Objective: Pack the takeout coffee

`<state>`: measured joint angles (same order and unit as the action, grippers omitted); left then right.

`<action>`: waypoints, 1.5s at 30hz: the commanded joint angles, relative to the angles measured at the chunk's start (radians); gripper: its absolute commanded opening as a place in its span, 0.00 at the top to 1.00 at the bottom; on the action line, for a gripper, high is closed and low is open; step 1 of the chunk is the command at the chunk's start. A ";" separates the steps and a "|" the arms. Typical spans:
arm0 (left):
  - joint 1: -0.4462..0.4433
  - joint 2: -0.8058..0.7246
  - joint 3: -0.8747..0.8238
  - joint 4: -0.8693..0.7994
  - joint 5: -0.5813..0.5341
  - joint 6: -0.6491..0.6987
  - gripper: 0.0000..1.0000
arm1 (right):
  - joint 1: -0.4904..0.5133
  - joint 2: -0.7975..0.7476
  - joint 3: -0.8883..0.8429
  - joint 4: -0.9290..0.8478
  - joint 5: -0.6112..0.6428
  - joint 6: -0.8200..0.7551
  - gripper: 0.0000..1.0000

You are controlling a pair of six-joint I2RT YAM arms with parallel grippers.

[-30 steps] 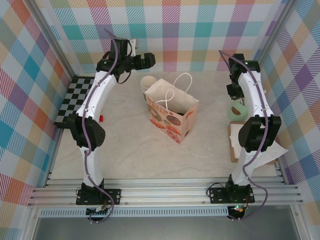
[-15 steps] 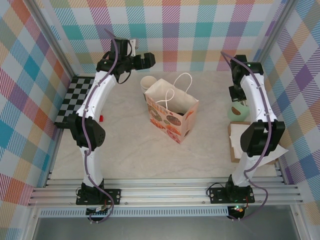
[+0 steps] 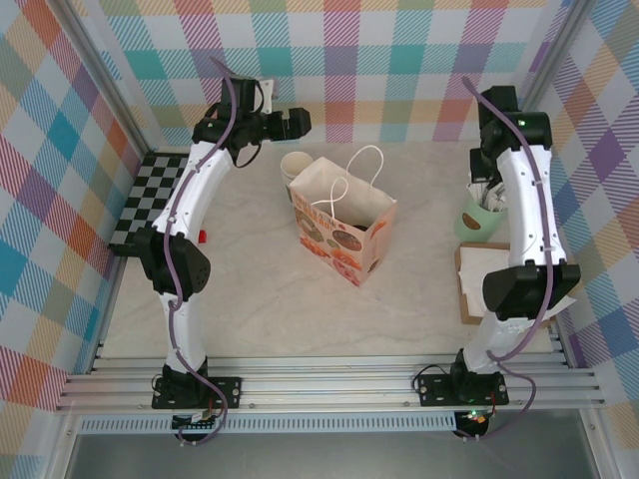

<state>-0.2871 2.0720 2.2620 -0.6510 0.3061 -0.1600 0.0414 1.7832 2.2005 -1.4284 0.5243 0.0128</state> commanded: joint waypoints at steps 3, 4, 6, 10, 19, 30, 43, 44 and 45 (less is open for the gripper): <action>-0.005 -0.008 0.066 -0.116 0.119 0.132 0.00 | 0.015 -0.106 0.079 -0.078 -0.056 0.088 1.00; -0.003 -0.004 0.076 -0.137 0.162 0.157 0.00 | 0.018 -0.118 0.083 -0.084 -0.056 0.097 1.00; 0.000 0.006 0.109 -0.213 0.305 0.234 0.00 | 0.031 -0.156 0.090 -0.084 -0.050 0.122 1.00; 0.003 0.022 0.161 -0.363 0.466 0.359 0.01 | 0.058 -0.263 0.093 -0.012 -0.040 0.162 1.00; -0.058 0.048 0.150 -0.466 0.310 0.420 0.11 | 0.061 -0.456 0.105 0.210 -0.477 0.198 1.00; -0.105 0.066 0.125 -0.460 0.138 0.371 0.52 | 0.076 -0.346 0.216 0.236 -1.017 0.285 1.00; -0.130 0.020 0.068 -0.443 0.081 0.257 0.95 | 0.207 -0.257 0.109 0.038 -0.910 0.185 1.00; -0.132 0.019 0.068 -0.441 0.079 0.246 0.99 | 0.228 -0.245 0.100 0.029 -0.884 0.171 1.00; -0.132 0.016 0.067 -0.442 0.073 0.230 1.00 | 0.254 -0.235 0.084 0.025 -0.829 0.155 1.00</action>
<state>-0.4046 2.1357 2.3379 -1.0931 0.4046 0.1143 0.2497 1.5230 2.3135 -1.3643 -0.3779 0.2214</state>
